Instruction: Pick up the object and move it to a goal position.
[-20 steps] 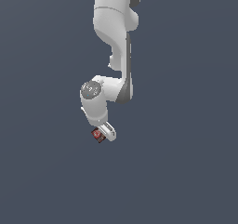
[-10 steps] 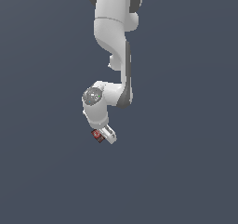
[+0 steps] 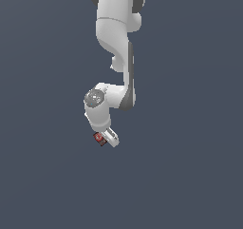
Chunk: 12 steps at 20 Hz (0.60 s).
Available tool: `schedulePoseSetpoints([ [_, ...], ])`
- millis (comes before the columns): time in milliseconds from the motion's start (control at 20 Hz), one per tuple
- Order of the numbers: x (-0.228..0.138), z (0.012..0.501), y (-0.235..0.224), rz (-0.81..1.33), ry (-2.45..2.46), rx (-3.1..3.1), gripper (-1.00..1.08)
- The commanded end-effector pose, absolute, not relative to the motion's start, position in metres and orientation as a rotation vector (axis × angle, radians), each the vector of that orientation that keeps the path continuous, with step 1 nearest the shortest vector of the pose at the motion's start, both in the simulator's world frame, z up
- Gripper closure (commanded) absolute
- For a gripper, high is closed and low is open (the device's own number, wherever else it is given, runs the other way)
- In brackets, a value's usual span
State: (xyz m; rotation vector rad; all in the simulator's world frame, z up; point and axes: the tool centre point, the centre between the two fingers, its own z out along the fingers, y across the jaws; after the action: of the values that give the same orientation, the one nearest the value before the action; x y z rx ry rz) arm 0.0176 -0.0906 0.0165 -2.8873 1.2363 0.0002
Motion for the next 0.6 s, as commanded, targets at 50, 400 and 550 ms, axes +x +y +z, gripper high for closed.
schedulePoseSetpoints([
  [50, 0.017, 0.018, -0.091, 0.0, 1.236, -2.887, 1.08],
  [400, 0.008, 0.036, -0.09, 0.001, 1.236, -2.887, 1.08],
  [550, 0.001, 0.05, -0.089, 0.001, 1.236, -2.887, 1.08],
])
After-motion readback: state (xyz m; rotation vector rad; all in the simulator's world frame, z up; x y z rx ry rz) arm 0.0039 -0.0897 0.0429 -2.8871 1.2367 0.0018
